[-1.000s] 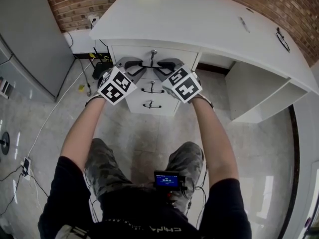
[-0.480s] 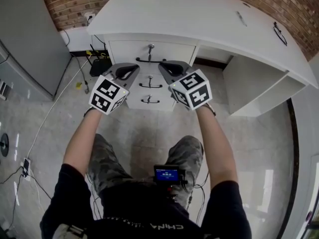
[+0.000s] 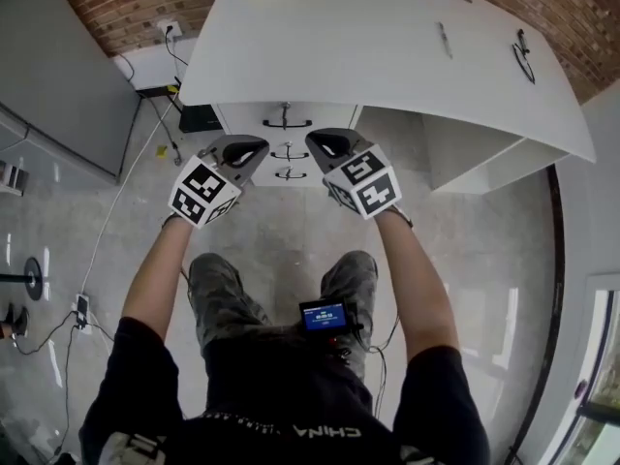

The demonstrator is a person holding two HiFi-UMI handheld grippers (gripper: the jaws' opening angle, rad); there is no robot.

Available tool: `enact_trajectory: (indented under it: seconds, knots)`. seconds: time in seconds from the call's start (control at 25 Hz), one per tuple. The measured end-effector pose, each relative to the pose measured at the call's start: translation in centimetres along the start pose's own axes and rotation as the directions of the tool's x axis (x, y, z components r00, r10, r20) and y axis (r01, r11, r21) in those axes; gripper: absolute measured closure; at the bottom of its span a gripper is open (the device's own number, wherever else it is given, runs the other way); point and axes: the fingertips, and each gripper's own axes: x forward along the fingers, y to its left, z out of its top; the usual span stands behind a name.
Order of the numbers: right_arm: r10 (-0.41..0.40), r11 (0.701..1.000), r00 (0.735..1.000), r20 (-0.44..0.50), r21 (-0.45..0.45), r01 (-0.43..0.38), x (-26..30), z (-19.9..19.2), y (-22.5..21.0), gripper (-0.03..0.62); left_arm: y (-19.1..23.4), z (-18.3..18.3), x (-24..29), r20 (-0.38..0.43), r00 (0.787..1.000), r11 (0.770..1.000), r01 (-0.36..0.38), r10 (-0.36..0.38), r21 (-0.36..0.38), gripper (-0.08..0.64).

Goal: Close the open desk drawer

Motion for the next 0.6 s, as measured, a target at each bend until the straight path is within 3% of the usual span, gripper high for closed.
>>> enact_trajectory:
  seconds: [0.2, 0.44, 0.6]
  knots:
    - [0.019, 0.998, 0.997, -0.078, 0.061, -0.014, -6.2, 8.3, 0.8, 0.575, 0.1, 10.0, -4.9, -0.058, 0.998, 0.999, 0.026, -0.029, -0.046, 0.548]
    - [-0.013, 0.994, 0.996, -0.086, 0.108, 0.022, -13.8, 21.1, 0.7, 0.575, 1.4, 21.4, -12.0, -0.13, 0.991, 0.993, -0.017, 0.002, -0.114, 0.548]
    - [-0.025, 0.994, 0.996, -0.088, 0.101, 0.034, -18.6, 27.3, 1.3, 0.575, 1.6, 27.6, -15.8, -0.144, 0.989, 0.991, -0.057, 0.04, -0.122, 0.548]
